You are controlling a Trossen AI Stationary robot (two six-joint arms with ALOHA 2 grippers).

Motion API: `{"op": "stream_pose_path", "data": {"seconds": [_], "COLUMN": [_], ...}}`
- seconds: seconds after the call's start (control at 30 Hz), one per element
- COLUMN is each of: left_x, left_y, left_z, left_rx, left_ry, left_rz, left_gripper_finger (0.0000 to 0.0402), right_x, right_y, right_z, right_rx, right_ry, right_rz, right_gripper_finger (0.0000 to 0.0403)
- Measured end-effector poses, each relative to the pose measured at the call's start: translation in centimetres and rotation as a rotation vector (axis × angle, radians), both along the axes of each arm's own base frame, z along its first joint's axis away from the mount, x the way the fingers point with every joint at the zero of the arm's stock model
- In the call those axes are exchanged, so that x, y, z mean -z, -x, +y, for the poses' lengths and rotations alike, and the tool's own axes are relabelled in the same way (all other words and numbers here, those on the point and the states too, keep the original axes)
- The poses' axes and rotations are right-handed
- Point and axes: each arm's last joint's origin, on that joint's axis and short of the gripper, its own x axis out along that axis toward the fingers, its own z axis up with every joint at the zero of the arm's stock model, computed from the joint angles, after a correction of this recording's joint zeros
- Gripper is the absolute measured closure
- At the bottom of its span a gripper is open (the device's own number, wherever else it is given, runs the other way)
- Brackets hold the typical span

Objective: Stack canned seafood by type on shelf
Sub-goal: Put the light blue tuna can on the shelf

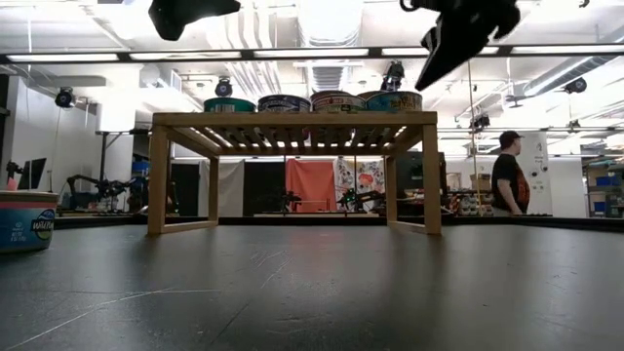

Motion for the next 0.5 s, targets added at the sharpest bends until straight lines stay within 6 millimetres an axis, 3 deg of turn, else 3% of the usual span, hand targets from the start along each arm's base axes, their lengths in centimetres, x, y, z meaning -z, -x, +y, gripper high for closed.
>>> {"op": "stream_pose_path", "data": {"seconds": [0.07, 0.5], "left_x": [0.0, 0.0], "left_y": [0.0, 0.0], "left_z": [0.0, 0.0], "left_rx": [0.0, 0.0], "left_ry": [-0.001, 0.0], "left_rz": [0.002, 0.001], "left_gripper_finger": [0.0093, 0.0093], "right_x": [0.3, 0.1], "right_y": [0.1, 0.0], "right_z": [-0.1, -1.9], "right_rx": [0.022, 0.087], "right_ry": [0.047, 0.107], "right_rz": [0.013, 0.004], "right_gripper_finger": [0.0384, 0.0394]}}
